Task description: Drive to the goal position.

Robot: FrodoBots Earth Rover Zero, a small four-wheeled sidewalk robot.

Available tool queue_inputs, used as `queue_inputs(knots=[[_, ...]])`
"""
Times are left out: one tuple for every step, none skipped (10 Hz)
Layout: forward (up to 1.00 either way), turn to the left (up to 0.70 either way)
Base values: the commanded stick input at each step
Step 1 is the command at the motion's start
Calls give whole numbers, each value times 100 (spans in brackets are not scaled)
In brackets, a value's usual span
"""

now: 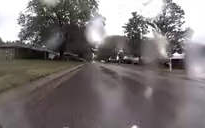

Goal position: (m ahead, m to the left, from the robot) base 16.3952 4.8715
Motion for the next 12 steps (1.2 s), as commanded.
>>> queue_inputs(knots=[[50,-1],[50,-1],[50,-1],[50,-1],[50,-1],[50,-1],[50,-1],[50,-1],[50,-1],[50,-1],[50,-1],[50,-1]])
